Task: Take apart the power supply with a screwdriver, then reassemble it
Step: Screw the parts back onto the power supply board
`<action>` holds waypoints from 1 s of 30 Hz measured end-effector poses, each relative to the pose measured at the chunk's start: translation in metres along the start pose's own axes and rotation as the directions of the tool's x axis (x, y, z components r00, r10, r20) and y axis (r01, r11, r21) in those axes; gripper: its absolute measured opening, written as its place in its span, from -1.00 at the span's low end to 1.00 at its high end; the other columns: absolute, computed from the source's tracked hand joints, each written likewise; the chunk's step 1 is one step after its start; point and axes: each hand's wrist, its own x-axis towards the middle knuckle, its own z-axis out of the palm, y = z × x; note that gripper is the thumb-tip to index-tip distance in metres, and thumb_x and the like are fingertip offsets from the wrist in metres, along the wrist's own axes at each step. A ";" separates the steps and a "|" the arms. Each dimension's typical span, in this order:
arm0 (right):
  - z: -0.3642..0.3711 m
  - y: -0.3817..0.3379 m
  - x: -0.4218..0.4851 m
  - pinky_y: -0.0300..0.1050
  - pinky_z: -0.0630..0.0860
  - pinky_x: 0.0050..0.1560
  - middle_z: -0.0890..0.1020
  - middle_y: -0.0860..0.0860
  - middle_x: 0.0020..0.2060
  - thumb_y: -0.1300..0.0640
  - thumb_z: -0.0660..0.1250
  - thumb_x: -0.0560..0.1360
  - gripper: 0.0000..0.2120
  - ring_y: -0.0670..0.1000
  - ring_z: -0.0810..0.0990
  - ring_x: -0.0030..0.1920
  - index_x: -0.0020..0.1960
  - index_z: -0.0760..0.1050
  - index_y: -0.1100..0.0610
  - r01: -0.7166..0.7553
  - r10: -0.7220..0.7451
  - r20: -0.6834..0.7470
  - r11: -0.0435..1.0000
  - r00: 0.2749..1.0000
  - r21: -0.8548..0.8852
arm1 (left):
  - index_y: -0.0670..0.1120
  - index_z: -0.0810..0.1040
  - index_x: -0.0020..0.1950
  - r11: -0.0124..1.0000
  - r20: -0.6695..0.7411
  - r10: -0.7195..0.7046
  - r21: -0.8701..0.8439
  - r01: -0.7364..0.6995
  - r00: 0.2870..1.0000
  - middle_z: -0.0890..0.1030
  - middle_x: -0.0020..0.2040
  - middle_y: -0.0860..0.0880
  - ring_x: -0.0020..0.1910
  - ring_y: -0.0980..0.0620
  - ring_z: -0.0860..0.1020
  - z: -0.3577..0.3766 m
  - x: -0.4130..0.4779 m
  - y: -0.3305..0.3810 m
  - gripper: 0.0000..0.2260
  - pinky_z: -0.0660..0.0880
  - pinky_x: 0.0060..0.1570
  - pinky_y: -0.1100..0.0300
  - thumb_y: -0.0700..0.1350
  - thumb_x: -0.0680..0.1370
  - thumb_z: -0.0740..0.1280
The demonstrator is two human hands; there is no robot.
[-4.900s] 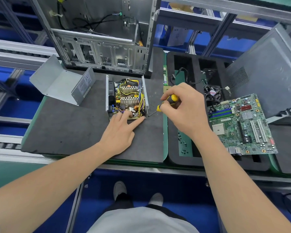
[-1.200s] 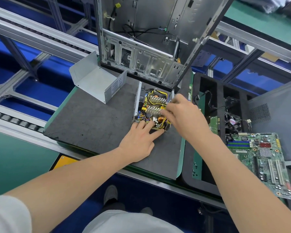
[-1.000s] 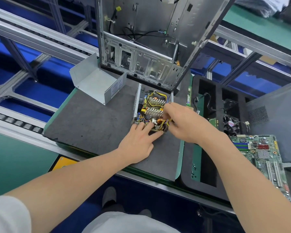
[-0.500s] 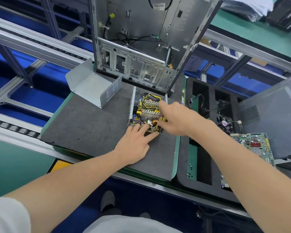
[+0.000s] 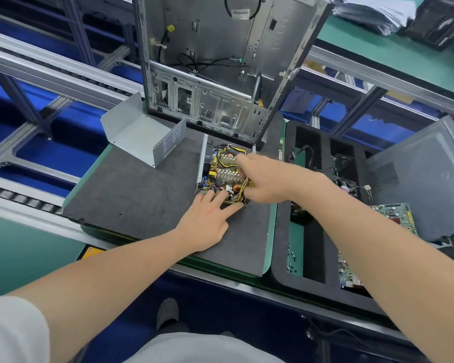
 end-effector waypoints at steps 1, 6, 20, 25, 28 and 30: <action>-0.002 0.001 -0.002 0.23 0.56 0.04 0.45 0.08 -0.01 0.12 0.27 0.61 -0.84 0.19 0.55 -0.02 0.10 0.31 0.12 0.015 -0.015 0.025 1.000 1.000 -0.009 | 0.12 0.37 0.53 1.000 -0.002 0.002 -0.001 -0.002 1.000 0.42 0.30 -0.12 0.08 -0.14 0.39 0.000 0.000 0.000 -0.47 0.43 0.09 -0.11 0.02 0.54 0.07; 0.012 -0.001 0.001 0.05 0.46 -0.17 0.31 0.03 -0.27 0.03 0.11 0.74 -0.76 0.25 0.55 -0.11 0.19 0.42 0.19 -0.114 0.083 -0.162 0.974 0.983 -0.195 | 0.12 0.38 0.52 1.000 -0.013 -0.005 -0.010 0.004 1.000 0.42 0.31 -0.12 0.10 -0.13 0.39 0.000 -0.001 0.001 -0.48 0.43 0.10 -0.10 0.02 0.54 0.07; 0.010 -0.003 0.004 -0.08 0.29 -0.42 0.38 0.05 -0.25 0.01 0.22 0.70 -0.68 0.05 0.44 -0.32 -0.14 0.29 0.16 -0.236 0.235 -0.123 0.972 0.964 0.007 | 0.13 0.36 0.54 1.000 0.005 -0.013 0.002 0.013 1.000 0.41 0.33 -0.11 0.10 -0.13 0.38 0.001 0.000 0.000 -0.47 0.43 0.10 -0.10 0.02 0.55 0.06; 0.005 0.003 -0.003 0.05 0.52 -0.16 0.40 0.01 -0.03 0.07 0.30 0.69 -0.88 0.16 0.58 -0.04 0.14 0.50 0.12 0.074 -0.104 -0.100 0.961 0.990 -0.265 | 0.13 0.36 0.53 1.000 0.002 -0.016 -0.003 0.016 1.000 0.41 0.33 -0.11 0.10 -0.13 0.40 0.001 0.000 0.001 -0.48 0.44 0.08 -0.10 0.03 0.55 0.06; 0.009 0.008 -0.007 0.13 0.60 -0.07 0.48 0.04 0.04 0.15 0.34 0.66 -0.91 0.14 0.58 0.00 0.15 0.52 0.12 0.180 -0.201 -0.048 0.944 0.978 -0.278 | 0.13 0.35 0.54 1.000 -0.001 -0.012 -0.002 0.012 1.000 0.40 0.32 -0.11 0.09 -0.14 0.40 0.002 0.000 0.000 -0.47 0.43 0.07 -0.10 0.03 0.55 0.05; 0.011 0.010 -0.007 0.17 0.61 -0.02 0.50 0.05 0.07 0.16 0.37 0.62 -0.89 0.16 0.58 0.02 0.13 0.52 0.12 0.131 -0.151 -0.075 0.964 0.986 -0.232 | 0.13 0.34 0.54 1.000 -0.005 -0.015 0.003 0.015 1.000 0.40 0.32 -0.11 0.09 -0.14 0.39 0.004 0.000 0.001 -0.48 0.42 0.07 -0.10 0.02 0.55 0.06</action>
